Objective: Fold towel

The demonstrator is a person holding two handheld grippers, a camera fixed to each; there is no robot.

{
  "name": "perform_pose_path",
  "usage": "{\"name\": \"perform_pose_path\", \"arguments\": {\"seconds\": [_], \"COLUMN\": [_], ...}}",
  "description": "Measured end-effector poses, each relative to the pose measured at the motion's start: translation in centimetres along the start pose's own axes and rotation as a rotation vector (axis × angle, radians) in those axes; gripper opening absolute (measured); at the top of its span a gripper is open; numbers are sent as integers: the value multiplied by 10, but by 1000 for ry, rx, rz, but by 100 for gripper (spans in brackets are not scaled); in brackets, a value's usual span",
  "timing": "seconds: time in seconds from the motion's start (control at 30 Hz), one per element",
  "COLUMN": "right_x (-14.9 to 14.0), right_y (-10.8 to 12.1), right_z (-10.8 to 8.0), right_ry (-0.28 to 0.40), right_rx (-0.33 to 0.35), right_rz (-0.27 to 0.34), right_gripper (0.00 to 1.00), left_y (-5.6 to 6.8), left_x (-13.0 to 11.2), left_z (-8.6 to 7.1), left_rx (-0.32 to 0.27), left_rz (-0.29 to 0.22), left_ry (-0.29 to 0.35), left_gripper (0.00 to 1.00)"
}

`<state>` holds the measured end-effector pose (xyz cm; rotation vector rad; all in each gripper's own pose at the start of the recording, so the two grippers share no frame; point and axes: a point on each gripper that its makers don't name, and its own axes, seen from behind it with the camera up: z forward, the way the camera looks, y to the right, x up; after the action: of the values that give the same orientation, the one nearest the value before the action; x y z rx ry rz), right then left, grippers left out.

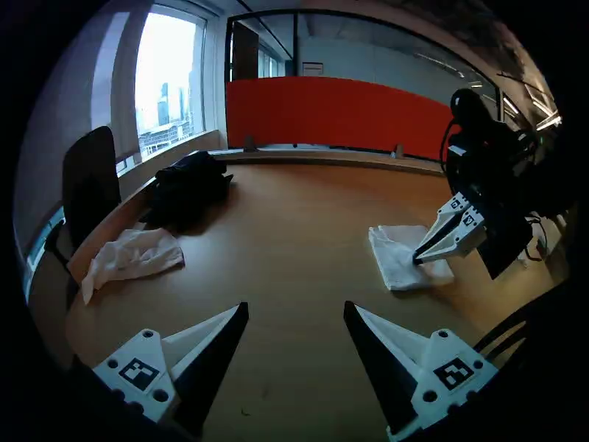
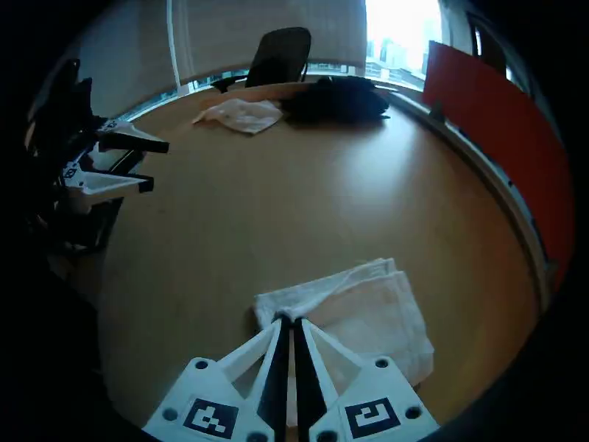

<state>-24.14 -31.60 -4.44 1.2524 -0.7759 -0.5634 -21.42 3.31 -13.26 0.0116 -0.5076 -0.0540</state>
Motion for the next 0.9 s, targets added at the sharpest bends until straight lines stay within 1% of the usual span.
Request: {"name": "perform_pose_path", "arguments": {"seconds": [0.1,0.23,0.37,0.43,0.5,0.6,0.63,0.67,0.7,0.9], "right_x": [-3,-2,-3,-4,-4,-4,-4,-4,-4,-5], "right_y": [0,1,0,1,2,3,3,4,5,10], "right_z": [5,4,2,2,1,-1,-1,-1,-2,-6], "right_ry": [-10,-8,-10,-9,-7,-5,-3,-1,2,15], "right_rx": [3,5,13,12,10,9,7,5,2,-25], "right_rz": [8,21,29,30,30,36,39,42,46,65], "right_gripper": [4,5,11,15,24,48,54,58,60,60], "left_y": [0,1,2,3,3,4,4,4,4,5], "left_x": [-1,-2,-3,-3,-3,-2,-2,-2,-2,-1], "left_z": [0,0,2,2,2,3,3,3,3,3], "left_rx": [2,-1,-4,-5,-5,-6,-6,-6,-6,-9], "left_rz": [-1,-3,2,3,3,4,5,5,6,10], "left_ry": [0,-3,-7,-9,-11,-12,-12,-13,-13,-14], "left_gripper": [96,96,96,96,96,96,96,96,96,96]}}
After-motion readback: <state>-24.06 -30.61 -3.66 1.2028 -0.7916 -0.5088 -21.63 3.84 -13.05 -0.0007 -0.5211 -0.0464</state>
